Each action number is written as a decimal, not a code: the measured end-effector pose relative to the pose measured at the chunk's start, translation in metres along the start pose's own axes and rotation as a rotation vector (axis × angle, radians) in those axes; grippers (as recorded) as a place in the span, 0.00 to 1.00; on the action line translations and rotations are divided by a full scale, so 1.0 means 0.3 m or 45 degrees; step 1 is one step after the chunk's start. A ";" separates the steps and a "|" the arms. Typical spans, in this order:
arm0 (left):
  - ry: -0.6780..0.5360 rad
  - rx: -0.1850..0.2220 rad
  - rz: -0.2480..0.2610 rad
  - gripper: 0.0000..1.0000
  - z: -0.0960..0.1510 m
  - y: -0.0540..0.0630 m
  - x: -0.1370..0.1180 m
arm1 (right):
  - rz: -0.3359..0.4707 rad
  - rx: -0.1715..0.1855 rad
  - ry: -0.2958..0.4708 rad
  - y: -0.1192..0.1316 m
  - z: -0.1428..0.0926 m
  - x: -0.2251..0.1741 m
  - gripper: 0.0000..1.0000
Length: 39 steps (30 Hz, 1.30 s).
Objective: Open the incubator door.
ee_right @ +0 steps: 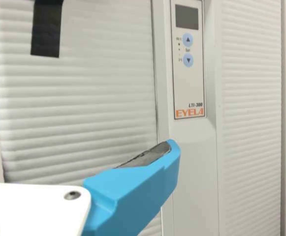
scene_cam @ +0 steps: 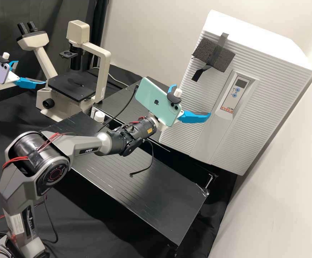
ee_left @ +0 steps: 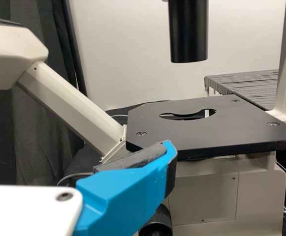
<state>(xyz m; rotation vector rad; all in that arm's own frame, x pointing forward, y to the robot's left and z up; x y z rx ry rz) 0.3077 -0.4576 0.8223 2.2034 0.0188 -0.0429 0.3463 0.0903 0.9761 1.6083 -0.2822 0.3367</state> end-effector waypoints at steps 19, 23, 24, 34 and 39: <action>0.000 0.000 0.000 1.00 0.000 0.000 0.000 | -0.006 -0.002 -0.004 -0.002 0.002 0.000 0.00; 0.000 0.000 0.000 1.00 0.000 0.000 0.000 | -0.008 -0.002 -0.005 -0.003 0.002 0.000 0.00; 0.000 0.000 0.000 1.00 0.000 0.000 0.000 | -0.008 -0.002 -0.005 -0.003 0.002 0.000 0.00; 0.000 0.000 0.000 1.00 0.000 0.000 0.000 | -0.016 -0.012 -0.009 -0.008 0.008 -0.003 0.00; 0.000 0.000 0.000 1.00 0.000 0.000 0.000 | -0.018 -0.016 -0.011 -0.009 0.009 -0.006 0.00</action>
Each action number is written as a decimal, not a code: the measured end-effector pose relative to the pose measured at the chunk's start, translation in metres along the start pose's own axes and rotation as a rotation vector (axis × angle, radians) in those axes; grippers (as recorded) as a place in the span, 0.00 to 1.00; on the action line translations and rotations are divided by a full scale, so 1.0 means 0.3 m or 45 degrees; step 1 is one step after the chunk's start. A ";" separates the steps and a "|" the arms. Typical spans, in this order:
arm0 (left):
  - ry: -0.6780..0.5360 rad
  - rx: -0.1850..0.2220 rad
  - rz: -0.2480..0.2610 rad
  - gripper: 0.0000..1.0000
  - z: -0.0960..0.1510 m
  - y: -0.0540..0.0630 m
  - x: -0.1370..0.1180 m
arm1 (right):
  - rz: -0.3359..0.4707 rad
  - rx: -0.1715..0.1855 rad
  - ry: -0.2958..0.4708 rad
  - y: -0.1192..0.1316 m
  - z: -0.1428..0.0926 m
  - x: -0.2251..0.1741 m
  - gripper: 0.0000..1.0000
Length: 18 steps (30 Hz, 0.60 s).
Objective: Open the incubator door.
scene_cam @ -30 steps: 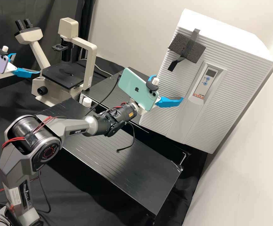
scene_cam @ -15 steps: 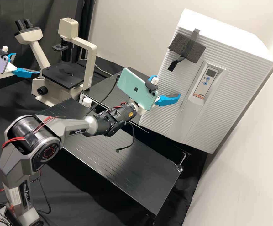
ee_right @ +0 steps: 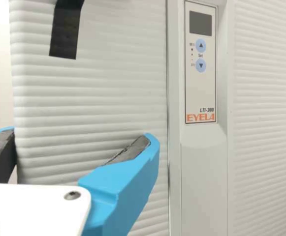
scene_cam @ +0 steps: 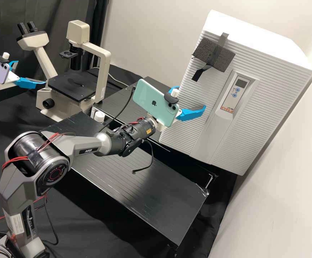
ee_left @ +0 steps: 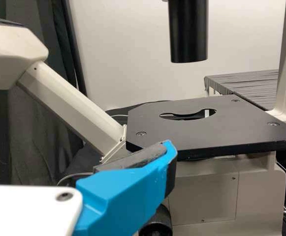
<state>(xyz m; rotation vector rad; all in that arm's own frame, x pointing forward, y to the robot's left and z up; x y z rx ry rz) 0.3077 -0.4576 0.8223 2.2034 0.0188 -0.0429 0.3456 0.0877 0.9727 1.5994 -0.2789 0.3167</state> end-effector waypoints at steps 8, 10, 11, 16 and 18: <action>0.000 0.000 0.000 1.00 0.000 0.000 0.000 | 0.001 -0.005 -0.007 0.006 0.005 -0.013 0.00; 0.000 0.000 0.000 1.00 0.000 0.000 0.000 | 0.003 -0.013 -0.005 0.010 0.005 -0.013 0.00; 0.000 0.000 0.000 1.00 0.000 0.000 0.000 | 0.002 -0.015 -0.004 0.010 0.005 -0.013 0.00; 0.000 0.000 0.000 1.00 0.000 0.000 0.000 | -0.003 -0.036 0.008 0.015 0.005 -0.014 0.00; 0.000 0.000 0.000 1.00 0.000 0.000 0.000 | -0.008 -0.035 0.008 0.015 0.008 -0.015 0.00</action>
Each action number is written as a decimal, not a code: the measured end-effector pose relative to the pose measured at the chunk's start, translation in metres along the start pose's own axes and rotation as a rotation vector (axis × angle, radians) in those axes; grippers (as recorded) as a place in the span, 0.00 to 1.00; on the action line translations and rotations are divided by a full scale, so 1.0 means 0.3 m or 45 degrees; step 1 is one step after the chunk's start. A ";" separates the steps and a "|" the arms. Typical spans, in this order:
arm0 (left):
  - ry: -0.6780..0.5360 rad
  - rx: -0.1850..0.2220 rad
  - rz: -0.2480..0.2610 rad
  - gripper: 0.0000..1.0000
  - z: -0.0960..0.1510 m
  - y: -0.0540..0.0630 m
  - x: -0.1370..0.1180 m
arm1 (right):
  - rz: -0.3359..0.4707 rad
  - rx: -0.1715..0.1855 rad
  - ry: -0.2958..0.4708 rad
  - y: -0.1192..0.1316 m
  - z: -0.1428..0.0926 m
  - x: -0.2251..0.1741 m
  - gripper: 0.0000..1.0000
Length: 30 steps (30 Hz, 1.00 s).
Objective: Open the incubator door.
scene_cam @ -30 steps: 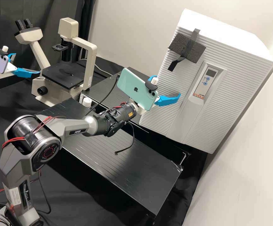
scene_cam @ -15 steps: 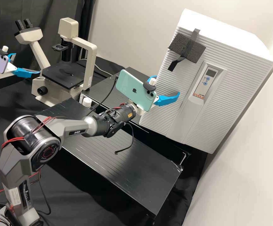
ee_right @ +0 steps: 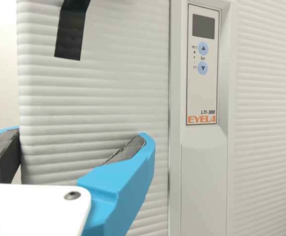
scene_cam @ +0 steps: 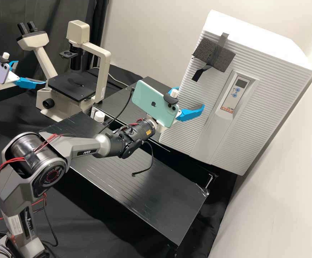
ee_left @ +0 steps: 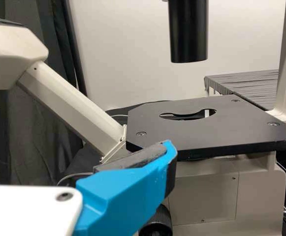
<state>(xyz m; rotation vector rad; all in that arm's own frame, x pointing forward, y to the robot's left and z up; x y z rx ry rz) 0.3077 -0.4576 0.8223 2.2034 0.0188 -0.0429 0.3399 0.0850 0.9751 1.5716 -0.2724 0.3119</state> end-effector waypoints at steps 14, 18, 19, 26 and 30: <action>0.000 0.000 0.000 1.00 0.000 0.000 0.000 | 0.016 -0.030 -0.003 0.053 0.021 -0.090 0.00; 0.000 0.000 0.000 1.00 0.000 0.000 0.000 | 0.033 -0.033 -0.006 0.072 0.023 -0.130 0.00; 0.000 0.000 0.000 1.00 0.000 0.000 0.000 | 0.038 -0.035 -0.009 0.076 0.025 -0.143 0.00; 0.000 0.000 0.000 1.00 0.000 0.000 0.000 | 0.123 -0.027 -0.037 0.097 0.026 -0.255 0.00; 0.000 0.000 0.000 1.00 0.000 0.000 0.000 | 0.204 -0.012 -0.058 0.107 0.022 -0.323 1.00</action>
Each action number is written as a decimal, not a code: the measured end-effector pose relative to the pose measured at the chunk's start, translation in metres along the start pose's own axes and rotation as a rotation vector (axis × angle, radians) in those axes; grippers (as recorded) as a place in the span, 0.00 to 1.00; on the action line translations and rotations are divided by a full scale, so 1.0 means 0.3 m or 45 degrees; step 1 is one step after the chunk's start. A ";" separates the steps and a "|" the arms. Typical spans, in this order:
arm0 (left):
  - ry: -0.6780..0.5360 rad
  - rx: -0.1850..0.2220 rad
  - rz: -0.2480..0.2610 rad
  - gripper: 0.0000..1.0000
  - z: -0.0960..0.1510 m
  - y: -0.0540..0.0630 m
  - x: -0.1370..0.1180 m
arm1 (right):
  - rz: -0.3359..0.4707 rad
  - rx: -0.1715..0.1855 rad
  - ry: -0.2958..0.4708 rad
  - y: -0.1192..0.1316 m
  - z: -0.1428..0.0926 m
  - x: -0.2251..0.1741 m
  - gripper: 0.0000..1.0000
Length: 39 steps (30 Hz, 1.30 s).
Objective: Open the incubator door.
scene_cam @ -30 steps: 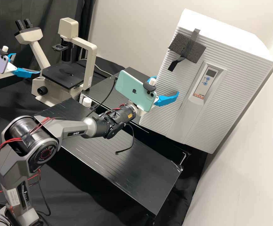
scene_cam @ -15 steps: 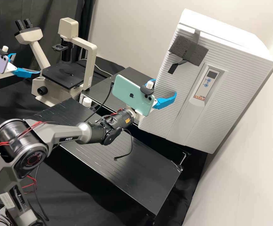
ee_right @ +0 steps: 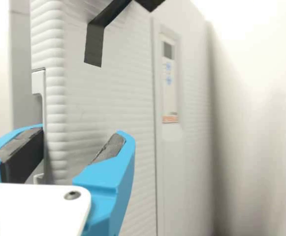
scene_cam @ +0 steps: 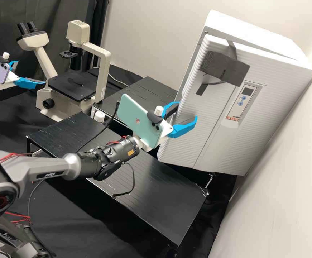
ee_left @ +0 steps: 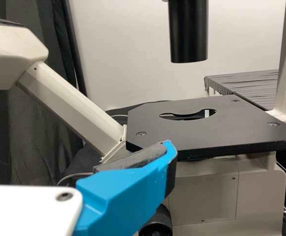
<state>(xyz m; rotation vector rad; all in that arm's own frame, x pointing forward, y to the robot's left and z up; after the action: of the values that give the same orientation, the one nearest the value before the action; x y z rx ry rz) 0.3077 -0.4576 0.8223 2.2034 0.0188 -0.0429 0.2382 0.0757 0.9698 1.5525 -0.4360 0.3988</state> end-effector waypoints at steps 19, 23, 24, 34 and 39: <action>0.000 0.000 0.000 1.00 0.000 0.000 0.000 | 0.391 -0.141 0.114 0.061 -0.051 -0.349 1.00; 0.000 0.000 0.000 1.00 0.000 0.000 0.000 | 0.369 -0.108 0.140 0.054 -0.053 -0.350 1.00; 0.000 0.000 0.000 1.00 0.000 0.000 0.000 | 0.353 -0.099 0.150 0.050 -0.053 -0.349 1.00; 0.000 0.000 0.000 1.00 0.000 0.000 0.000 | 0.110 -0.023 0.325 -0.043 -0.072 -0.330 1.00; 0.000 0.000 0.000 1.00 0.000 0.000 0.000 | -0.007 0.016 0.356 -0.110 -0.066 -0.307 1.00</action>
<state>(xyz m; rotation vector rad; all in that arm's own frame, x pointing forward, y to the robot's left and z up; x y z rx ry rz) 0.3077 -0.4576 0.8223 2.2034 0.0188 -0.0429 0.1756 0.0986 0.8953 1.4832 -0.2120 0.6056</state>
